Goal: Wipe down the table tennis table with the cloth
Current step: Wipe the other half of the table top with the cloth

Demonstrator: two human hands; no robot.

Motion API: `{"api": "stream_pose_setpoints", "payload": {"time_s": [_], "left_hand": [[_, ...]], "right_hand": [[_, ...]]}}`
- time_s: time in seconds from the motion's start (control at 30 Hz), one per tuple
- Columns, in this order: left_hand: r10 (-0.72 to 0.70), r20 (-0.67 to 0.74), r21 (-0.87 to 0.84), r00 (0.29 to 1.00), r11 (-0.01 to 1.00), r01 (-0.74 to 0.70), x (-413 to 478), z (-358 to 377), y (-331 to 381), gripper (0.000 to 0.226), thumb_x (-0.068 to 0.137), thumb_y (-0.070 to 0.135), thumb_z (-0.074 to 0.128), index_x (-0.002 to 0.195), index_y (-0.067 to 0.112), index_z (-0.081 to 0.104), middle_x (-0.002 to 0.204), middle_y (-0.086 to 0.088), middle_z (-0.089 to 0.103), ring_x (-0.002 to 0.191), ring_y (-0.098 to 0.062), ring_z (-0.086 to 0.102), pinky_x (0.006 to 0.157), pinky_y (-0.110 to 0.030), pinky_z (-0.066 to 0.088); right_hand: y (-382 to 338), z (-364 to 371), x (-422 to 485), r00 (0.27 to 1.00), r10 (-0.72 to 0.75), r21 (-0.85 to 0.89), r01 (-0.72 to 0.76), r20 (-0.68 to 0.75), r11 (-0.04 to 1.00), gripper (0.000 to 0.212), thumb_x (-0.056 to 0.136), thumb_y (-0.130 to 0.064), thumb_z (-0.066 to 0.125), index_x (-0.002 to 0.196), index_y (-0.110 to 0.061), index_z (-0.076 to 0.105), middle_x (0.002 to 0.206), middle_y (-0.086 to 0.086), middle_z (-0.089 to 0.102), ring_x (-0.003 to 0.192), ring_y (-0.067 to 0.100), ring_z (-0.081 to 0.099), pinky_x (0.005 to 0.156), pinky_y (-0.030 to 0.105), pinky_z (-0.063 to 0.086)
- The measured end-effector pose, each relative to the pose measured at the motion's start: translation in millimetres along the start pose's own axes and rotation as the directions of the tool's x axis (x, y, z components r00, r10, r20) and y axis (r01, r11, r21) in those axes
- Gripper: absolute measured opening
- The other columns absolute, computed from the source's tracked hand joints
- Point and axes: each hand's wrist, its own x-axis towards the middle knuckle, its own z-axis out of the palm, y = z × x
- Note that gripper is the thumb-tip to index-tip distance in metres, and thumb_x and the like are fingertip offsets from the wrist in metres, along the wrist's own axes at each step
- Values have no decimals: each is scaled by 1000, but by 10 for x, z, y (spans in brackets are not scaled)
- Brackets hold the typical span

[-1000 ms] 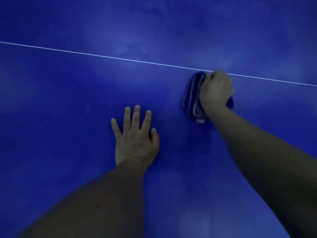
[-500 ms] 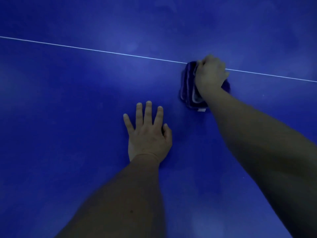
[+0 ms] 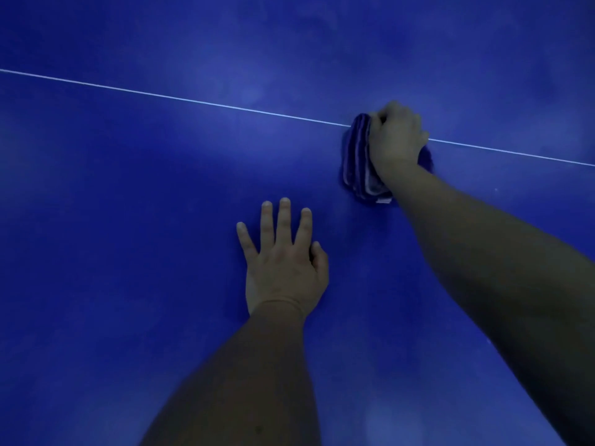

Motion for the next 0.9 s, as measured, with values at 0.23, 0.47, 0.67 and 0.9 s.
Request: {"api": "stream_pose_setpoints", "payload": {"time_s": [0.23, 0.47, 0.67, 0.9], "left_hand": [[-1, 6, -9, 1000, 1000, 1, 2, -12, 5, 62, 99, 47, 14, 159, 32, 13, 169, -1, 1, 154, -26, -15, 117, -63, -14], [-5, 18, 2, 1000, 1000, 5, 2, -19, 1, 62, 99, 49, 10, 159, 33, 7, 169, 0, -3, 153, -25, -18, 117, -61, -16], [-1, 17, -2, 1000, 1000, 1, 3, -22, -5, 62, 99, 48, 12, 159, 32, 10, 169, -1, 0, 154, -27, -15, 118, -62, -13], [-8, 24, 22, 1000, 1000, 7, 22, -12, 2, 64, 97, 50, 8, 159, 34, 7, 169, 2, -2, 153, -25, -18, 117, -60, -17]], "right_hand": [[153, -89, -1015, 976, -213, -17, 214, 42, 977, 53, 96, -64, 42, 105, -15, 59, 109, 7, 55, 111, 31, 47, 96, 48, 32], [74, -25, -214, 989, -144, -71, 145, 24, 987, 38, 97, -47, 50, 114, -15, 60, 124, 15, 55, 122, 36, 46, 99, 49, 34], [485, -156, -120, 963, 259, -63, -263, -69, 963, 43, 99, -50, 44, 123, -17, 59, 133, 17, 50, 130, 37, 40, 106, 51, 29], [501, -146, -325, 972, -233, -89, 233, 6, 968, 41, 103, -38, 50, 118, -2, 65, 121, 26, 56, 117, 42, 48, 99, 43, 34]]}}
